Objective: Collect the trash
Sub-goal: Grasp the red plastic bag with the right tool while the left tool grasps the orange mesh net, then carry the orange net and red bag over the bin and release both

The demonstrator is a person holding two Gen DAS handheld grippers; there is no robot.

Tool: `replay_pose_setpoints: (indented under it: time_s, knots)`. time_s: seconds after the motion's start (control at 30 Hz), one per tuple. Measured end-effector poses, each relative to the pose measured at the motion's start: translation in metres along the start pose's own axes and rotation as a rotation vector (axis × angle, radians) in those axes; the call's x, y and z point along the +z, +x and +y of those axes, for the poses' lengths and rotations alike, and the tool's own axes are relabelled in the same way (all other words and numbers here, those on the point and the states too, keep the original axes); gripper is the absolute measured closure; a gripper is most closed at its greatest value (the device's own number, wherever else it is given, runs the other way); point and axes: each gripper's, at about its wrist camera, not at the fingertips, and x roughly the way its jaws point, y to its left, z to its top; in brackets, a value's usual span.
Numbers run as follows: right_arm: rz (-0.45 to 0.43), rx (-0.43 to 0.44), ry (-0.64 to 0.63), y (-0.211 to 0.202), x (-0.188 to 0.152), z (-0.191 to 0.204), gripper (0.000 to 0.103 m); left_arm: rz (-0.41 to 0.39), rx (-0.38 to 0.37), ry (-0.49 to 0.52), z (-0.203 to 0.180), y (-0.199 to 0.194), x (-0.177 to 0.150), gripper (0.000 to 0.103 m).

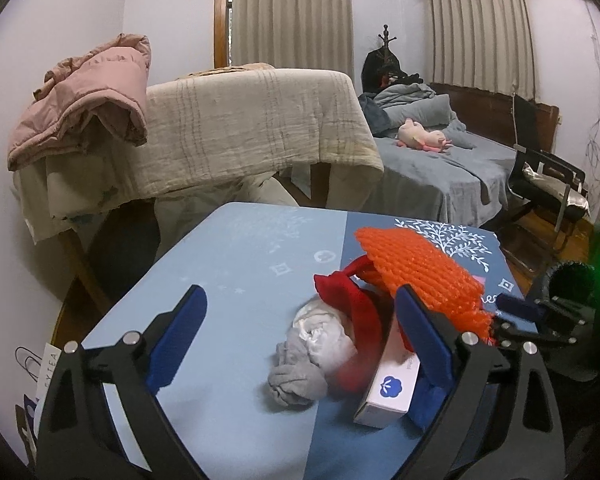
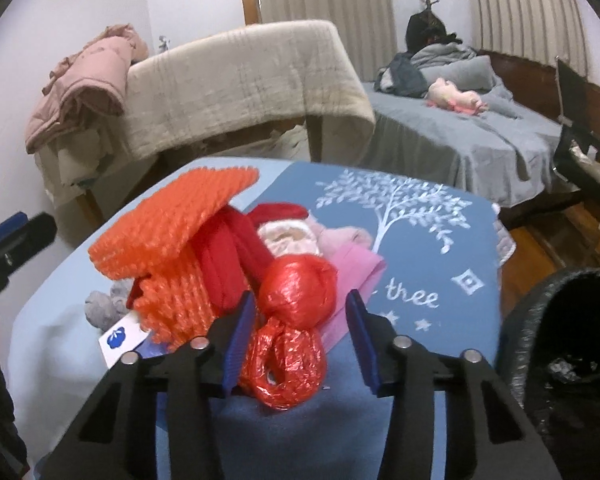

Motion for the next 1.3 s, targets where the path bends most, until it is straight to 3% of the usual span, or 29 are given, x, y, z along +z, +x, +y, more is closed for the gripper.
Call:
replay_pose_setpoints:
  time_s: [0.2,0.3,0.7,0.83,1.07,1.3]
  knots:
    - [0.036,0.052,0.007,0.008,-0.003,-0.001,0.080,0.016,-0.042,0.001,-0.004,0.004,0.001,0.011]
    - [0.037,0.066,0.004,0.006,-0.003,-0.002,0.085,0.019,-0.065,0.009,-0.011,0.003,0.003,0.018]
    - [-0.034,0.032,0.002,-0.031,0.014,-0.017,0.087,0.064,-0.180,0.050,-0.047,0.015,0.007,0.025]
    - [-0.039,0.013,0.011,-0.038,0.015,-0.025,0.087,0.112,-0.215,0.053,-0.053,0.027,0.001,0.043]
    - [-0.039,0.011,0.007,-0.044,0.014,-0.028,0.087,0.152,-0.266,0.029,-0.056,0.039,-0.004,0.091]
    - [-0.062,0.013,-0.009,-0.059,0.015,-0.026,0.087,0.088,-0.246,0.016,-0.051,0.024,0.005,0.096]
